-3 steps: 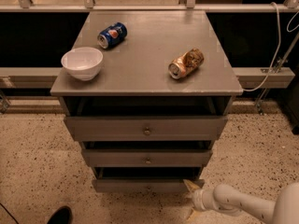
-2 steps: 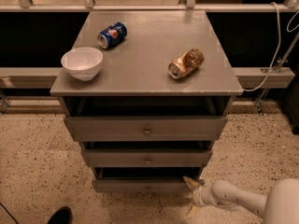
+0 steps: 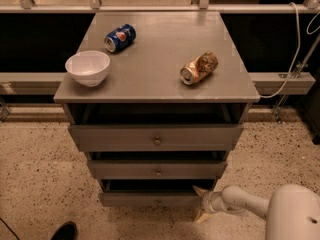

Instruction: Open bottom drawer

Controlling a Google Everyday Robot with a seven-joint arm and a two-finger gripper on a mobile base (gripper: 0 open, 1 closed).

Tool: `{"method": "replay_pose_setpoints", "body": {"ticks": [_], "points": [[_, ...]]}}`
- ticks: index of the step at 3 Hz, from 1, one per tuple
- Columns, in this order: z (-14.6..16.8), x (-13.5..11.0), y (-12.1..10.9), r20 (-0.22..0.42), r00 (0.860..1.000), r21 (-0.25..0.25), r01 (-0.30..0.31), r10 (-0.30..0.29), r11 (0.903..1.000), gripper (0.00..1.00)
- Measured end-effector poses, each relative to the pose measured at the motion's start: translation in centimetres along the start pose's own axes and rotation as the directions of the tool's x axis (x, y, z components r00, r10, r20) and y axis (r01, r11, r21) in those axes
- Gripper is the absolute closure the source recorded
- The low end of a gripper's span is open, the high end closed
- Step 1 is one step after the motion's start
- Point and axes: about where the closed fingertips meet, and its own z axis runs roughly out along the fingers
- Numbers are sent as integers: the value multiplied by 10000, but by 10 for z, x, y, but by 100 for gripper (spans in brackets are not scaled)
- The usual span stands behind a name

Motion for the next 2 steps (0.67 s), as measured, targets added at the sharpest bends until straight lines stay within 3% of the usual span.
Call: {"method": "replay_pose_setpoints", "body": {"ticks": [1,2], "points": [[14,5,-4,94,9999,-142,-144,146,9998,25],[11,-1,-2,122,9998,-135,-138,140,9998,27]]}}
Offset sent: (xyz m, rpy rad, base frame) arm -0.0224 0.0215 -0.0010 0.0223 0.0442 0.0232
